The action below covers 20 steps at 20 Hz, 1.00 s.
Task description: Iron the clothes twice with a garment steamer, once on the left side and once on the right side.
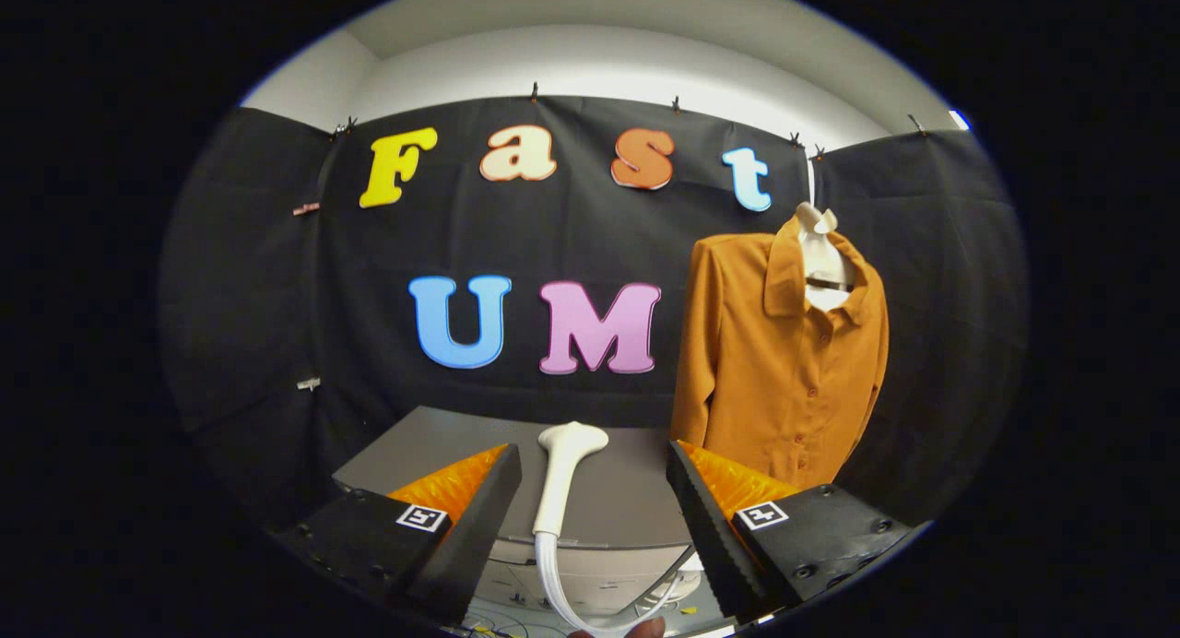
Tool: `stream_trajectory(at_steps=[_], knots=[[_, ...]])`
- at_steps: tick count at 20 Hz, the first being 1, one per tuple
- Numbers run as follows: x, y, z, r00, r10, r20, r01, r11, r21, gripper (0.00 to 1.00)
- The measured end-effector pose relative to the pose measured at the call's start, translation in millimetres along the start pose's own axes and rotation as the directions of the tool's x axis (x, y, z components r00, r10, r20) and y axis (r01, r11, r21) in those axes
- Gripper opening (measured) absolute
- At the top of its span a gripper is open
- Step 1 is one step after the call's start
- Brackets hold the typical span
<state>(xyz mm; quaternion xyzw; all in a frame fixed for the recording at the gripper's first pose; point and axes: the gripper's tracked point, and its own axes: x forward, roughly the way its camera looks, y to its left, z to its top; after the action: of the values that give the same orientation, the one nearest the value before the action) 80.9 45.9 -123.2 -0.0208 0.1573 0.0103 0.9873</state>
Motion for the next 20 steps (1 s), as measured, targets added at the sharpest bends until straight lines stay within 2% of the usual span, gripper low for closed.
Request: stream_trajectory(at_steps=[3,10,15,16,17,18,19,20], knots=[[44,18,-43,0.990,0.021,-0.143,-0.019,1.000,0.015,0.98],[118,45,-127,0.942,0.018,-0.336,-0.026,1.000,-0.017,0.98],[147,55,-175,0.906,0.029,-0.422,-0.038,0.999,-0.012,0.99],[152,59,-170,0.916,0.059,-0.396,-0.057,0.998,0.015,0.97],[156,57,-171,0.917,0.048,-0.396,-0.045,0.999,0.016,0.97],[163,57,-169,0.922,0.057,-0.382,-0.048,0.998,0.032,0.85],[168,53,-168,0.923,0.043,-0.382,-0.034,0.999,0.031,0.76],[172,52,-166,0.928,0.056,-0.369,-0.039,0.998,0.055,0.59]])
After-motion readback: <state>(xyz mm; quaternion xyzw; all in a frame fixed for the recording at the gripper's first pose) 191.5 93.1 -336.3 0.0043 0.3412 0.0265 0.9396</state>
